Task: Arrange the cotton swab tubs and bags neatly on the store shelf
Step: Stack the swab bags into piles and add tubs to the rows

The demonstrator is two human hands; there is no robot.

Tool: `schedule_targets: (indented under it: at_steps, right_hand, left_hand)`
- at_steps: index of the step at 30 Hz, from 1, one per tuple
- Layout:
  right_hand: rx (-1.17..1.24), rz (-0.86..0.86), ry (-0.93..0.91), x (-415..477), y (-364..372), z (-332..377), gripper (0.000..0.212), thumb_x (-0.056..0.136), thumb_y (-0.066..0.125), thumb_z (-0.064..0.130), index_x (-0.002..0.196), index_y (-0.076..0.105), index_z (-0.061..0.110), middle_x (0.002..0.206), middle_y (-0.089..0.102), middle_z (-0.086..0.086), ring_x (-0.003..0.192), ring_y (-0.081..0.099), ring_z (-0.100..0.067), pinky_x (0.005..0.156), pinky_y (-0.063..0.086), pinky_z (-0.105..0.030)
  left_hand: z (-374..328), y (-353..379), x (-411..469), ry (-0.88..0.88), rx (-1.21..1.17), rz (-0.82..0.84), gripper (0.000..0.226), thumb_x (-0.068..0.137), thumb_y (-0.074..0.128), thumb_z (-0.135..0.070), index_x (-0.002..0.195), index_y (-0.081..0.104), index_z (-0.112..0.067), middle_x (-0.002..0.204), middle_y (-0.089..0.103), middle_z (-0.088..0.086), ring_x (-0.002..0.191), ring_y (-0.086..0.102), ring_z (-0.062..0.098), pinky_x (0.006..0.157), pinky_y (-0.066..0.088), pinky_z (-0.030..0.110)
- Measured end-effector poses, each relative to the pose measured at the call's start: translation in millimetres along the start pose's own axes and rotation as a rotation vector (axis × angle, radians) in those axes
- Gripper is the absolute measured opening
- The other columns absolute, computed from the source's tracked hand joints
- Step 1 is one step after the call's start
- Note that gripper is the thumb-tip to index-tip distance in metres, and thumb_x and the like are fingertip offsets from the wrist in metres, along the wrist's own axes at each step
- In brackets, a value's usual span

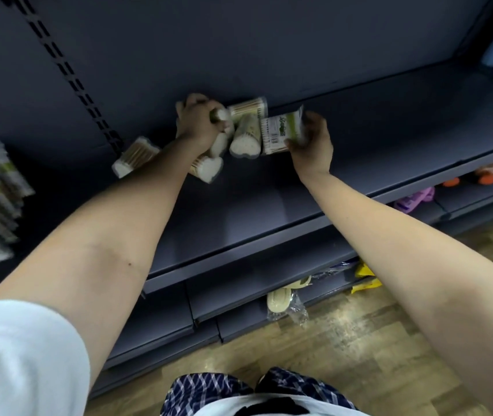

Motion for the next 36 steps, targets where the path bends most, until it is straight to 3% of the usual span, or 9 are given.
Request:
schedule_targets:
  at_steps: [2, 7, 13, 15, 18, 22, 27, 32, 36]
  right_hand:
    - [0.058, -0.013, 0.003, -1, -5, 1, 0.052, 0.078, 0.067, 0.002, 0.125, 0.047, 0.015, 0.118, 0.057, -0.002, 0.105, 0.055, -0.011, 0.085, 0.040, -0.012]
    - [0.174, -0.075, 0.110, -2, -18, 5, 0.044, 0.083, 0.060, 0.000, 0.123, 0.050, 0.014, 0.118, 0.058, 0.001, 0.107, 0.055, -0.012, 0.088, 0.043, -0.016]
    - [0.302, -0.125, 0.049, -10, -28, 51, 0.036, 0.082, 0.047, -0.007, 0.117, 0.050, 0.005, 0.098, 0.057, 0.005, 0.091, 0.053, -0.006, 0.066, 0.038, 0.001]
    - [0.335, -0.064, 0.025, -16, -17, 69, 0.038, 0.079, 0.047, -0.009, 0.113, 0.051, 0.007, 0.095, 0.057, 0.007, 0.094, 0.055, -0.008, 0.075, 0.043, -0.004]
    - [0.364, 0.033, -0.005, -30, 3, 89, 0.041, 0.077, 0.052, -0.008, 0.111, 0.050, 0.014, 0.096, 0.059, 0.011, 0.100, 0.058, -0.011, 0.093, 0.048, -0.026]
    - [0.391, 0.164, -0.015, -56, 36, 120, 0.046, 0.079, 0.054, -0.008, 0.119, 0.048, 0.012, 0.113, 0.058, -0.001, 0.104, 0.055, -0.010, 0.098, 0.045, -0.026]
    - [0.443, 0.321, -0.064, -97, 82, 168, 0.033, 0.087, 0.052, -0.005, 0.116, 0.046, 0.008, 0.104, 0.053, 0.003, 0.090, 0.051, -0.004, 0.074, 0.038, -0.002]
    - [0.497, 0.514, -0.030, -149, 147, 203, 0.030, 0.088, 0.055, 0.000, 0.110, 0.049, 0.021, 0.104, 0.058, 0.001, 0.098, 0.057, -0.014, 0.082, 0.051, -0.034]
    - [0.384, 0.598, -0.137, -198, 192, 229, 0.035, 0.087, 0.050, 0.006, 0.116, 0.052, 0.025, 0.098, 0.058, 0.008, 0.098, 0.057, -0.013, 0.086, 0.047, -0.020]
  left_hand:
    - [3, -8, -2, 0.006, -0.058, -0.052, 0.032, 0.086, 0.061, -0.036, 0.115, 0.061, -0.022, 0.134, 0.045, 0.004, 0.123, 0.040, 0.027, 0.103, 0.024, 0.031]
    - [18, -49, -12, -0.154, -0.346, -0.210, 0.050, 0.089, 0.059, -0.042, 0.129, 0.052, -0.013, 0.134, 0.053, 0.006, 0.123, 0.049, 0.019, 0.099, 0.036, 0.023]
    - [42, -79, -29, -0.271, -0.695, -0.244, 0.051, 0.084, 0.066, -0.044, 0.125, 0.058, -0.014, 0.121, 0.063, 0.004, 0.106, 0.061, 0.015, 0.088, 0.053, 0.028]
    - [46, -82, -34, -0.271, -0.785, -0.185, 0.046, 0.085, 0.066, -0.040, 0.122, 0.059, -0.014, 0.118, 0.064, 0.004, 0.104, 0.063, 0.017, 0.088, 0.055, 0.036]
    - [48, -89, -54, -0.255, -0.900, -0.091, 0.022, 0.090, 0.063, -0.025, 0.111, 0.058, -0.018, 0.114, 0.064, 0.004, 0.104, 0.063, 0.021, 0.086, 0.054, 0.050]
    - [64, -118, -87, -0.253, -0.960, -0.088, 0.023, 0.091, 0.062, -0.022, 0.112, 0.058, -0.017, 0.112, 0.065, 0.006, 0.104, 0.063, 0.022, 0.084, 0.055, 0.049]
    - [106, -168, -133, -0.276, -0.982, -0.171, 0.018, 0.092, 0.059, -0.017, 0.109, 0.056, -0.011, 0.099, 0.064, -0.002, 0.092, 0.063, 0.012, 0.075, 0.057, 0.028]
    - [172, -231, -191, -0.373, -0.852, -0.351, 0.040, 0.085, 0.066, -0.034, 0.116, 0.056, -0.011, 0.115, 0.063, 0.003, 0.099, 0.061, 0.018, 0.082, 0.053, 0.034]
    - [223, -269, -242, -0.494, -0.785, -0.500, 0.019, 0.093, 0.058, -0.025, 0.108, 0.052, -0.015, 0.094, 0.058, -0.002, 0.071, 0.050, 0.013, 0.063, 0.045, 0.031]
Point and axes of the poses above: each hand's wrist, its own x-axis towards the middle knuckle, its own y-axis out of the palm, z = x × y, the point moved 9 cm from there along x, towards the middle knuckle
